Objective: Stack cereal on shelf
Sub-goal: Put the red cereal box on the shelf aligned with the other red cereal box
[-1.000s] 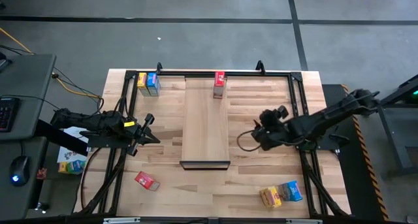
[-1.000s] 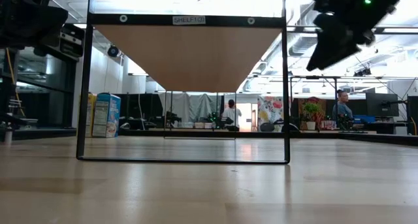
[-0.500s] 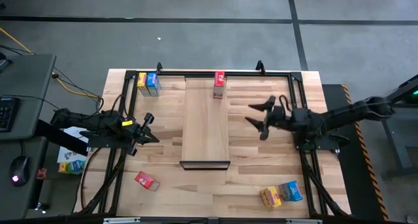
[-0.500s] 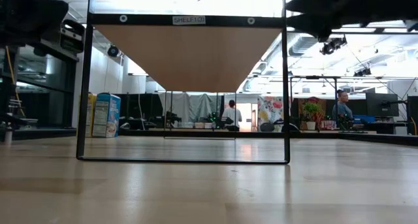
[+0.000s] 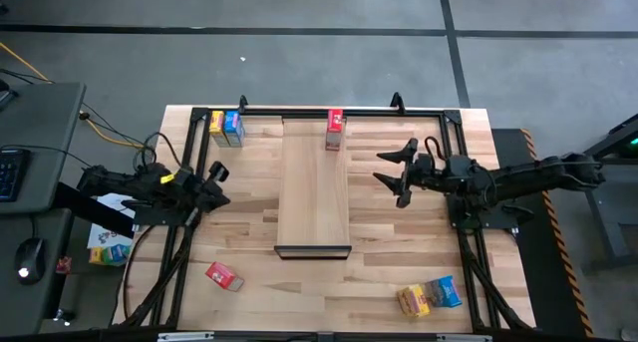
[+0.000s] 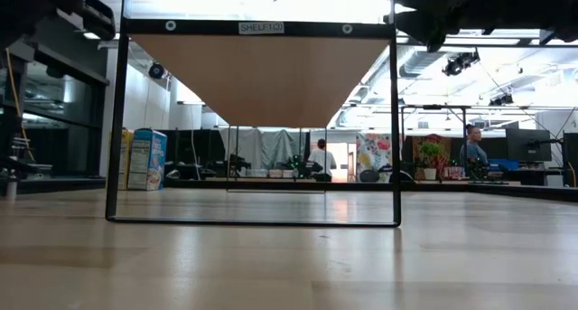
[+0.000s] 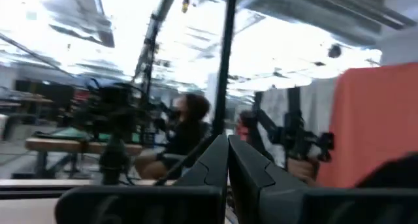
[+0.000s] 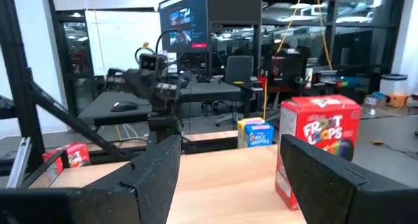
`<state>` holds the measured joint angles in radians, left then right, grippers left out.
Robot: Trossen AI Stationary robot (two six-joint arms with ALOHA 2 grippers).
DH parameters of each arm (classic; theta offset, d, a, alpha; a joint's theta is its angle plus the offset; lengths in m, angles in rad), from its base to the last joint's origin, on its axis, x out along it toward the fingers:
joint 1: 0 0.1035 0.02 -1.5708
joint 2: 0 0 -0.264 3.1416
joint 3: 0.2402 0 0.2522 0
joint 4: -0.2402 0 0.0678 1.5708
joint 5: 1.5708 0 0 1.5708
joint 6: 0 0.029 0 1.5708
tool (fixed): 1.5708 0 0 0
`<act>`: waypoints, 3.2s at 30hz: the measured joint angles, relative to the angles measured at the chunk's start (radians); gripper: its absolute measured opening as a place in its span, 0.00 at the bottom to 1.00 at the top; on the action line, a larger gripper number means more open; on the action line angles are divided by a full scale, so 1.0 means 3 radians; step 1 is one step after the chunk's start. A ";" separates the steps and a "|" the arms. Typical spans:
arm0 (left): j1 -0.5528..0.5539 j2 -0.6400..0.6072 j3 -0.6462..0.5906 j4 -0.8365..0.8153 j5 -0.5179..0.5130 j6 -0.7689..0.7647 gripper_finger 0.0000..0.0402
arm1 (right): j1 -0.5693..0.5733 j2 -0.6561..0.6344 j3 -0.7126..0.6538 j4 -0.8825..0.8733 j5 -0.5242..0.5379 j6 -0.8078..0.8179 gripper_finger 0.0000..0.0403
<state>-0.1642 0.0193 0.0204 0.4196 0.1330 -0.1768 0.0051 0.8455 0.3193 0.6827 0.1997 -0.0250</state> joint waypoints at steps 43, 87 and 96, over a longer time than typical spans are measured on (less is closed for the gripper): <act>-0.1697 0.2686 0.2029 -0.1842 -0.0783 -0.1173 0.83 | 0.0006 0.0024 -0.0009 -0.0297 0.0048 0.0173 0.64; -0.2958 0.4065 0.2745 -0.3773 -0.1525 -0.1472 0.79 | 0.0006 0.0065 -0.0009 -0.0496 0.0047 0.0349 0.64; -0.2926 0.4394 0.2745 -0.3792 -0.1458 -0.1300 0.79 | 0.0006 0.0065 -0.0009 -0.0568 0.0047 0.0383 0.64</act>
<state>-1.0419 1.3375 0.8440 -0.7181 -0.3045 -0.5667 0.0071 0.8650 0.3164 0.5124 0.2139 0.0898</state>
